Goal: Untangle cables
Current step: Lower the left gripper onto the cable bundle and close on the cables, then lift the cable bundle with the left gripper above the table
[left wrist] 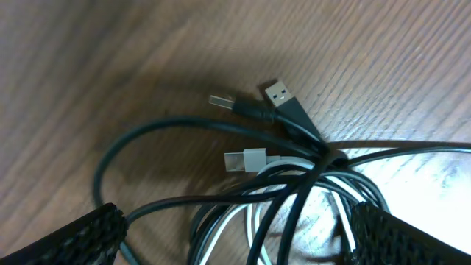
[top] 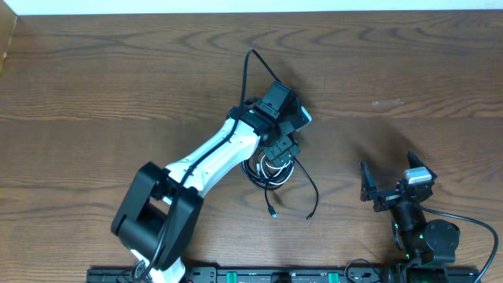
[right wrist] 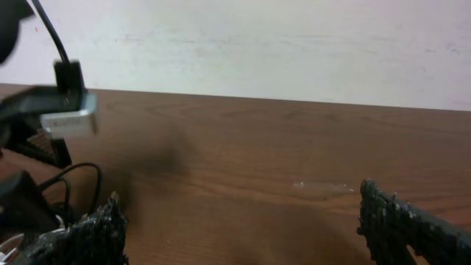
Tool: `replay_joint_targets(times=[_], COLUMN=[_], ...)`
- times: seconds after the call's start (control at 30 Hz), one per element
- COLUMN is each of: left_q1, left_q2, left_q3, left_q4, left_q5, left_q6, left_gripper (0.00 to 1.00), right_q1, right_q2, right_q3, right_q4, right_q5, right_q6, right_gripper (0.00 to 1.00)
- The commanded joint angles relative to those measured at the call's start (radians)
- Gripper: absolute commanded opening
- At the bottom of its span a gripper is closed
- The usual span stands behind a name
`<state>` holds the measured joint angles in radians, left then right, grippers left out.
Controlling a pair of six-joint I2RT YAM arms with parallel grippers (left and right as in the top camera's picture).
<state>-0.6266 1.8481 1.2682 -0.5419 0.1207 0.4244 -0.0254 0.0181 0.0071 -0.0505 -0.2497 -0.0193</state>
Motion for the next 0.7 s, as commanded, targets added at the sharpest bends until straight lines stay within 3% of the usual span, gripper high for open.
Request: replay_joint_targets(times=[0.0,0.13,0.2,0.3,0.4,0.57,0.67], left_q1=[0.004,0.004,0.004,0.004,0.004,0.004,0.004], left_q2=[0.046,0.08,0.097,0.109,0.112,0.112,0.111], left_q3=[-0.006,-0.006,-0.006,-0.006,-0.006,-0.006,-0.006], left_q4=[-0.002,-0.002,-0.001,-0.002,-0.001,0.002,0.001], left_q5=[-0.009,-0.009,-0.009,-0.009,-0.009,-0.009,-0.009], left_q6=[0.032,0.069,0.09,0.111,0.119,0.122,0.121], left_gripper=[0.98,1.0,0.96,0.77,0.66,0.09,0.08], right_q1=[0.007,0.007,0.007,0.007,0.007,0.007,0.007], right_q2=[0.002,0.002,0.002,0.002,0.002,0.002,0.002], right_q3=[-0.001,-0.001,-0.001,-0.001,-0.001,-0.001,-0.001], right_q4=[-0.005,-0.005,-0.005,-0.005,-0.005,-0.005,-0.005], right_q5=[0.008,0.008,0.007,0.008,0.008,0.008,0.007], right_q6=[-0.016,-0.016,-0.016,-0.016,-0.015,-0.015,-0.016], right_gripper=[0.99,0.99,0.99,0.99,0.99,0.99,0.99])
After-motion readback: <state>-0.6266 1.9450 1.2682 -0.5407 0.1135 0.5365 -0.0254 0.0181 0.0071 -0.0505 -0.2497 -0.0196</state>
